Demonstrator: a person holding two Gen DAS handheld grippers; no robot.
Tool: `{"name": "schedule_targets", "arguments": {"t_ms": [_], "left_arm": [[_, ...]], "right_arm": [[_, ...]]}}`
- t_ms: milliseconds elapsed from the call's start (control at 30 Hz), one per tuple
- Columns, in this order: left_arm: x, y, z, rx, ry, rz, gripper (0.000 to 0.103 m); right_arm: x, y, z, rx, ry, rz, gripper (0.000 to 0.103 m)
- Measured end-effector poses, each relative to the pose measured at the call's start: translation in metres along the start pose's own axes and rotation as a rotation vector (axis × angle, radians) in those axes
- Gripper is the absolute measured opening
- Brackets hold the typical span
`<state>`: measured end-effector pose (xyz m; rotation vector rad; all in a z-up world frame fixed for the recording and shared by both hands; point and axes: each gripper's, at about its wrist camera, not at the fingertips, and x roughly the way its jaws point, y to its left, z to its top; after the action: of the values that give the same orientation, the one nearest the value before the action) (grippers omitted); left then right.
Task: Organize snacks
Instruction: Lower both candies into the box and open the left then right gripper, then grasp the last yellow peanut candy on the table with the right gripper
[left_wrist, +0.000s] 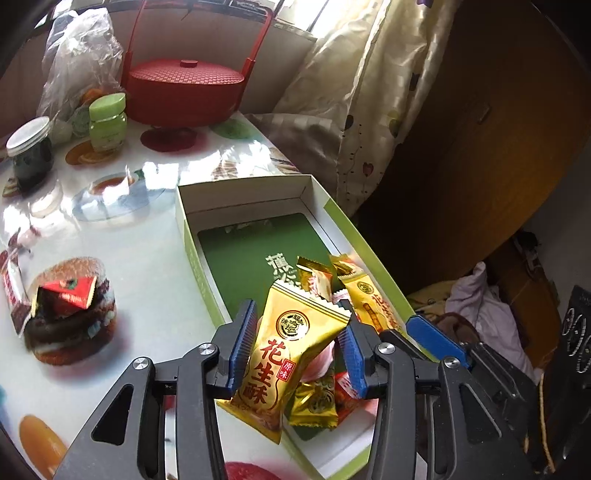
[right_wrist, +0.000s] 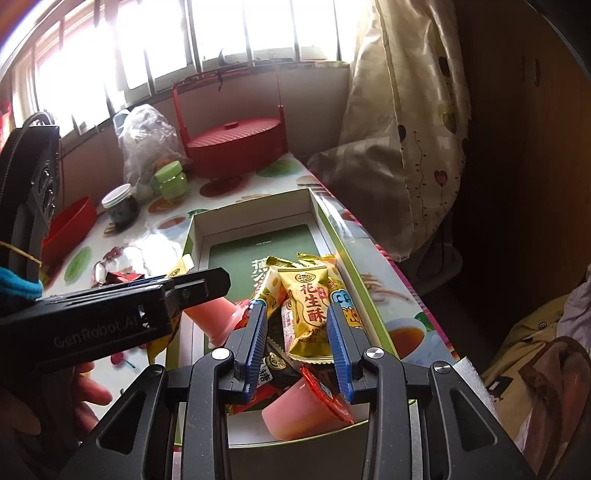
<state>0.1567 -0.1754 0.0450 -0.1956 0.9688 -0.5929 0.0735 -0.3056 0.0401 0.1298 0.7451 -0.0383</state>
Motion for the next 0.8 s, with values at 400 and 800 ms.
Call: {"name": "schedule_targets", "arguments": {"t_ms": [400, 800], "left_arm": [[0.005, -0.003, -0.016, -0.103, -0.006, -0.052, 0.055], [-0.013, 0.005, -0.003, -0.05, -0.019, -0.057, 0.056]], "right_arm": [[-0.013, -0.01, -0.007, 0.037, -0.017, -0.019, 0.033], [-0.038, 0.006, -0.026, 0.005, -0.023, 0.111, 0.032]]}}
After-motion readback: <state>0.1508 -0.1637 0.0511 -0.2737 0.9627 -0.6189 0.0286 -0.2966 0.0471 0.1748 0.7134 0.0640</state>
